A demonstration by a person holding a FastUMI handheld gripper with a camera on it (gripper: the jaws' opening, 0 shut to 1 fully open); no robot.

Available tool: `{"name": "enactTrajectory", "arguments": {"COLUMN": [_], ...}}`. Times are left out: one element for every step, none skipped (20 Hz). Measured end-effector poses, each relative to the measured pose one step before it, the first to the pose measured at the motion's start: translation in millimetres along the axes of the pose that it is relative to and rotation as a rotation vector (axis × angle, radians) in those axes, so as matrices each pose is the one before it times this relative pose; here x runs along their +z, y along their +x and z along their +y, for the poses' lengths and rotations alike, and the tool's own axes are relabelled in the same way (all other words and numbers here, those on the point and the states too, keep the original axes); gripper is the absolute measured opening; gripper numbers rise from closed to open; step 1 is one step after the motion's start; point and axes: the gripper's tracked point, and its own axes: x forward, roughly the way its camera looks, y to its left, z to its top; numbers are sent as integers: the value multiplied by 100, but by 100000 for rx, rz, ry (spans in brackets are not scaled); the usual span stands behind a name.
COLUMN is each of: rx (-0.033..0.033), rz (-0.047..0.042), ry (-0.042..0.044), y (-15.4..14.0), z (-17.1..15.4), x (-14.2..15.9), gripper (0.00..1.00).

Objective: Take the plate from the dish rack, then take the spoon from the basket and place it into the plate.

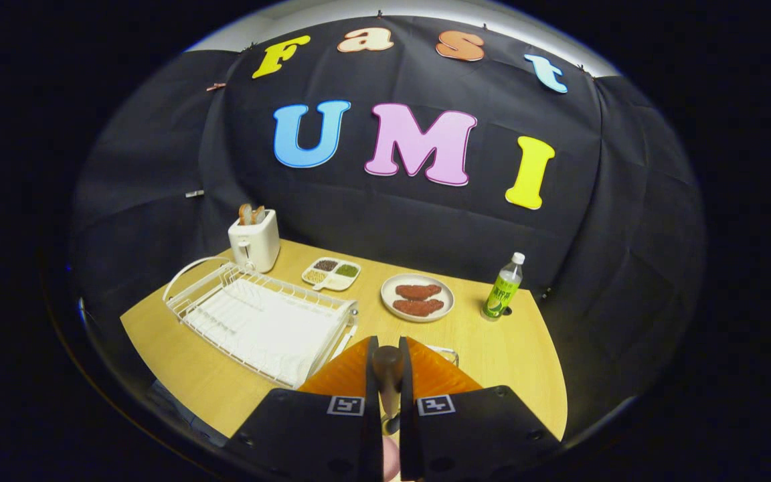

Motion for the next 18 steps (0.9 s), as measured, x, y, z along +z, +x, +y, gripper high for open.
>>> {"name": "enactTrajectory", "arguments": {"rx": [-252, -431, -506, 311, 895, 676, 138, 81, 245, 132, -243, -752, 0, -288, -124, 680, 1058, 1055], "rz": [1744, 2044, 2578, 2604, 1964, 1697, 1105, 661, 390, 303, 407, 721, 822, -689, 224, 282, 245, 164], "ry": [-2629, -3455, -3275, -2596, -1630, -1242, -976, -695, -422, -216, -369, -231, 129, -512, -860, -193, 200, 474], "y": [-229, -208, 20, 42, 300, 212, 279, 243, 157, 147, 88, 244, 118, -76, 285, 147, 34, 5], "z": [860, 882, 971, 1101, 1370, 1087, 770, 517, 554, 332, 195, -107, 104, 240, 123, 318, 248, 451], "x": [-1598, -1633, -1680, -1523, -1217, -955, -771, -432, -338, -216, -329, -251, -443, 163, -93, 65, 67, 84], "gripper": [14, 14, 14, 14, 14, 14, 14, 14, 14, 14, 14, 14, 14, 14, 15, 16, 17, 18]}}
